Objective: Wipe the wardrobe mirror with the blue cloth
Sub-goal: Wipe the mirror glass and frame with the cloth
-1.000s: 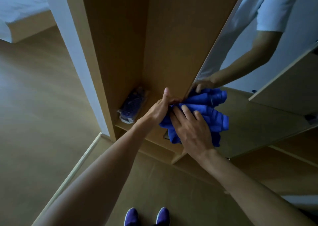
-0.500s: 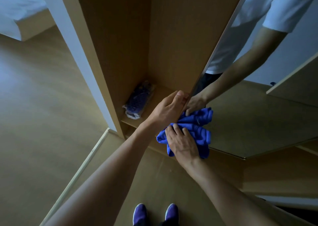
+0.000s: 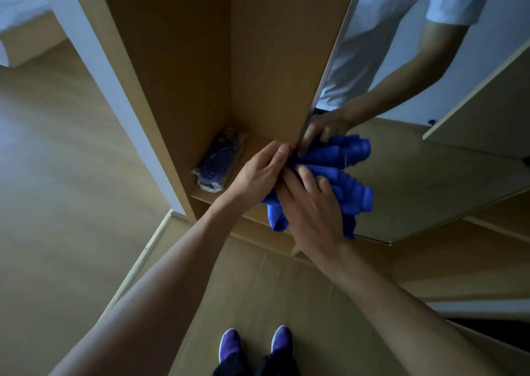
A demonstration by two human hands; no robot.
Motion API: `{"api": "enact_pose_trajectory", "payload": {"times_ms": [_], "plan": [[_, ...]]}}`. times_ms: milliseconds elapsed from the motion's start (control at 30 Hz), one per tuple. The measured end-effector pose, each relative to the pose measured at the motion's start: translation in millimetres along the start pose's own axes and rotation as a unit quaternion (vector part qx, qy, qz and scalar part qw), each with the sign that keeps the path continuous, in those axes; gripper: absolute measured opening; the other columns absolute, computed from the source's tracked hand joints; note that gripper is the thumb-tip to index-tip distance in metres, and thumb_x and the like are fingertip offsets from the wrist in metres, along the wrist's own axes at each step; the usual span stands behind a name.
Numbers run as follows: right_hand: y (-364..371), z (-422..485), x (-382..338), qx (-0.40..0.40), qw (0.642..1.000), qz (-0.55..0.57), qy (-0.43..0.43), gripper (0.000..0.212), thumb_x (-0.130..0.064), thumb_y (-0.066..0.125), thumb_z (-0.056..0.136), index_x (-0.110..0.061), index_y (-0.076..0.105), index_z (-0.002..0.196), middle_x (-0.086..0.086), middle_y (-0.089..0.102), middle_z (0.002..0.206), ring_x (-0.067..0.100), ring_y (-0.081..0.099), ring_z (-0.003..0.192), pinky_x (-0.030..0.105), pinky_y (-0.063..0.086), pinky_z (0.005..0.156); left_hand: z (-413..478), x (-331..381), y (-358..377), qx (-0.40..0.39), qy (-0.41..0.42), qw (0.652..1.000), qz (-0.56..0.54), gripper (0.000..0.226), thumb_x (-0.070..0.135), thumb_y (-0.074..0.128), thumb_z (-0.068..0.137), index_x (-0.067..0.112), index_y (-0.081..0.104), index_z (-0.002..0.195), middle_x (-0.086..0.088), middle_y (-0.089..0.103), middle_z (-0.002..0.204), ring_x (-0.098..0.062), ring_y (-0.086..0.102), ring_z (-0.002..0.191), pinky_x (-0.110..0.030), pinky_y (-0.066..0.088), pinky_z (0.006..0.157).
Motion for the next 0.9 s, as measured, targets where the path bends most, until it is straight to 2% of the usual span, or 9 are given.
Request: {"api": "enact_pose_trajectory", "payload": {"times_ms": [167, 233, 333, 500, 600, 733, 900], "plan": [[19, -3, -8, 0.003, 1.0, 0.006, -0.017, 0.043, -0.023, 0.068, 0.082, -0.014, 0.057, 0.122, 0.004, 0.06, 0.124, 0.024, 0.05, 0.114, 0.038, 0.042, 0.088, 4, -1, 2, -0.001, 0.01, 1.0, 0.019, 0.03, 0.038, 0.043, 0.108, 0.016, 0.064, 0.105, -0.001, 0.063, 0.088, -0.015, 0.057, 0.081, -0.035, 0.049, 0.079], [36, -7, -13, -0.011, 0.999, 0.022, -0.025, 0.049, -0.015, 0.074, 0.077, -0.011, 0.058, 0.123, 0.005, 0.059, 0.123, 0.025, 0.053, 0.113, 0.039, 0.045, 0.086, 6, -2, 3, 0.002, 0.012, 1.0, 0.007, 0.028, 0.033, 0.043, 0.108, 0.014, 0.062, 0.097, 0.008, 0.059, 0.08, -0.009, 0.053, 0.074, -0.03, 0.046, 0.072], [63, -13, -19, -0.064, 0.997, 0.0, -0.036, 0.061, -0.012, 0.074, 0.074, -0.013, 0.056, 0.133, 0.003, 0.053, 0.132, 0.025, 0.048, 0.119, 0.038, 0.047, 0.09, 7, 0, 4, 0.011, 0.012, 1.0, -0.015, 0.03, 0.023, 0.045, 0.109, 0.028, 0.058, 0.083, 0.02, 0.057, 0.07, -0.002, 0.05, 0.067, -0.021, 0.041, 0.067], [94, -17, -33, -0.131, 0.988, -0.047, -0.072, 0.056, -0.011, 0.056, 0.082, -0.015, 0.053, 0.138, 0.001, 0.051, 0.139, 0.024, 0.048, 0.127, 0.038, 0.047, 0.096, 7, -2, 3, 0.023, 0.01, 0.999, -0.021, 0.033, 0.027, 0.046, 0.107, 0.039, 0.058, 0.078, 0.021, 0.058, 0.065, -0.003, 0.05, 0.063, -0.026, 0.039, 0.064], [98, -15, -38, -0.164, 0.981, -0.054, -0.088, 0.053, -0.013, 0.061, 0.083, -0.017, 0.054, 0.136, 0.0, 0.052, 0.136, 0.023, 0.049, 0.126, 0.037, 0.045, 0.097, 9, -3, 3, 0.032, 0.008, 0.999, -0.008, 0.027, 0.025, 0.046, 0.104, 0.037, 0.057, 0.081, 0.021, 0.057, 0.065, -0.004, 0.05, 0.062, -0.026, 0.04, 0.062], [78, -15, -24, -0.143, 0.989, -0.002, -0.038, 0.048, -0.01, 0.068, 0.082, -0.016, 0.055, 0.127, 0.0, 0.054, 0.129, 0.025, 0.05, 0.119, 0.039, 0.044, 0.093, 3, 4, 2, 0.023, 0.049, 0.998, 0.018, 0.022, 0.023, 0.048, 0.099, 0.042, 0.054, 0.092, 0.027, 0.061, 0.074, 0.001, 0.056, 0.067, -0.019, 0.042, 0.066], [35, -18, 7, -0.03, 0.999, 0.033, -0.01, 0.064, -0.019, 0.075, 0.074, -0.015, 0.055, 0.135, 0.0, 0.057, 0.137, 0.028, 0.052, 0.121, 0.041, 0.041, 0.089, 3, -4, 3, -0.002, 0.047, 0.999, -0.003, 0.026, 0.02, 0.047, 0.1, 0.043, 0.058, 0.099, 0.01, 0.064, 0.087, -0.014, 0.059, 0.081, -0.037, 0.051, 0.077]]}}
Point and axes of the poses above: each hand's wrist, its own z-axis towards the middle knuckle, its own y-axis out of the palm, x = y × z, the point moved 8 cm from there along z, towards the middle knuckle
